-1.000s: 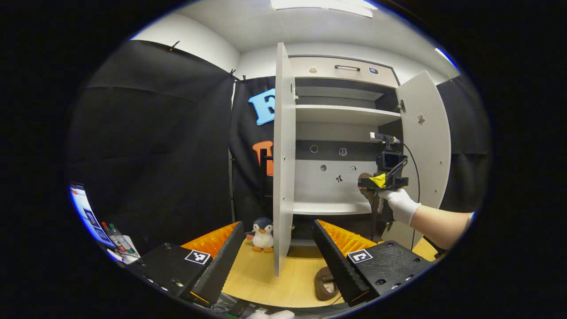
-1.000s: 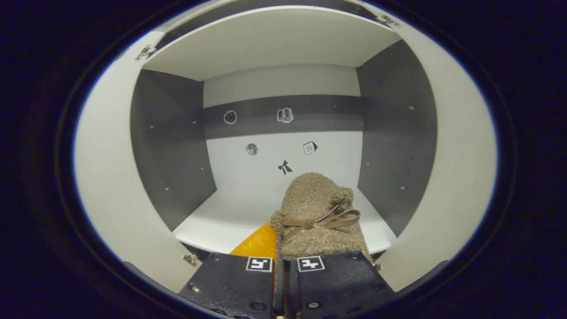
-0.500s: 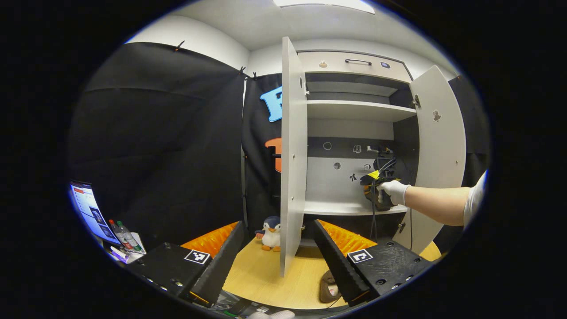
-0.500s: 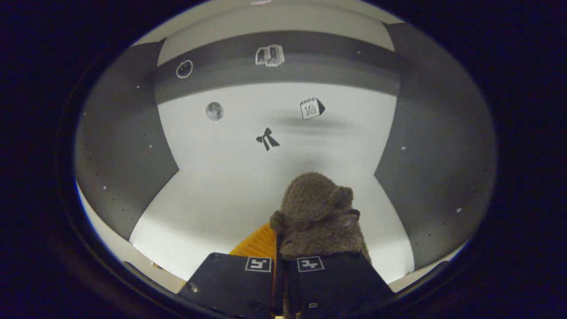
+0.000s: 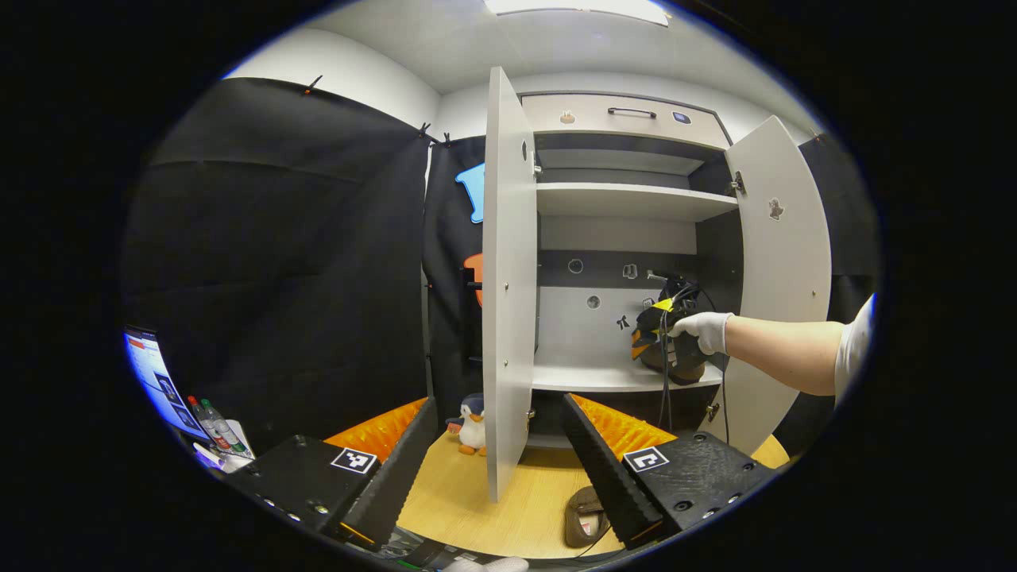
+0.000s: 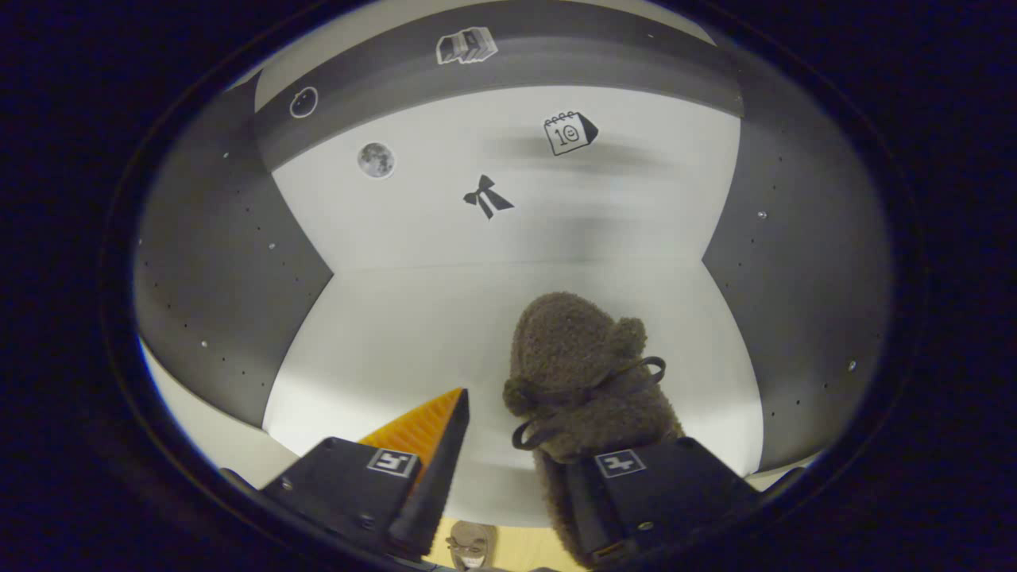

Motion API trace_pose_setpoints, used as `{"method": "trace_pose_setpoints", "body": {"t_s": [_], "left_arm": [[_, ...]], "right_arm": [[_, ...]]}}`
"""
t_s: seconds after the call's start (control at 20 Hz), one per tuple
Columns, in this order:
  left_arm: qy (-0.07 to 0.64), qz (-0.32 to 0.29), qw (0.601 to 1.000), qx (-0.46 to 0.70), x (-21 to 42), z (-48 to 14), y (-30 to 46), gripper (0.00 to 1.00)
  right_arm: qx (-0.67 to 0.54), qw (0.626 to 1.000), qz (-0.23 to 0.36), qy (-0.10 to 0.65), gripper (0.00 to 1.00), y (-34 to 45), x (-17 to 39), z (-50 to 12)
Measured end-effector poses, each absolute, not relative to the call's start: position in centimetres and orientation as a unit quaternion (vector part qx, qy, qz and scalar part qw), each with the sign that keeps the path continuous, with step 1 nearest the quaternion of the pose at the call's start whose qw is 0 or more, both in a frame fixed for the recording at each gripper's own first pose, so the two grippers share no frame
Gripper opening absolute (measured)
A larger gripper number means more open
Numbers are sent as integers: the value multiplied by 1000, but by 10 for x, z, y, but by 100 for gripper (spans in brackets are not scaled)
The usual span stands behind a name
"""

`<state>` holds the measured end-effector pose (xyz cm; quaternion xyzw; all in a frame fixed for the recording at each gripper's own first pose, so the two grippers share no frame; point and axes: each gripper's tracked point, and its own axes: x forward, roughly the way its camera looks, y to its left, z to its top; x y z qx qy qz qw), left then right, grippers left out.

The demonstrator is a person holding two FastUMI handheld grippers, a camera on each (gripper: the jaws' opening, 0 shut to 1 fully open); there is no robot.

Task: Grab one shoe with the right hand and put it into the shoe cabinet, grab the other shoe with the left hand and put it into the shoe cabinet; then close the right door with the right hand and the left door with the left hand.

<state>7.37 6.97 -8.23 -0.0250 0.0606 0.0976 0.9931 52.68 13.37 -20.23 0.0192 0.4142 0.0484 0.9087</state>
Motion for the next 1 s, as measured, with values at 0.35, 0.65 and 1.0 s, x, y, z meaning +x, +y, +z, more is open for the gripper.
{"method": "trace_pose_setpoints", "body": {"t_s": [0.35, 0.65, 1.0], "left_arm": [[60, 89, 994, -31, 72, -83, 69, 96], [56, 73, 996, -23, 57, -88, 71, 96], [60, 39, 997, 0, 60, -97, 62, 96]], "right_arm": [[13, 921, 43, 388, 73, 122, 501, -173], [19, 958, 32, 284, 74, 100, 444, -118], [27, 989, 39, 143, 89, 94, 301, -87]]}}
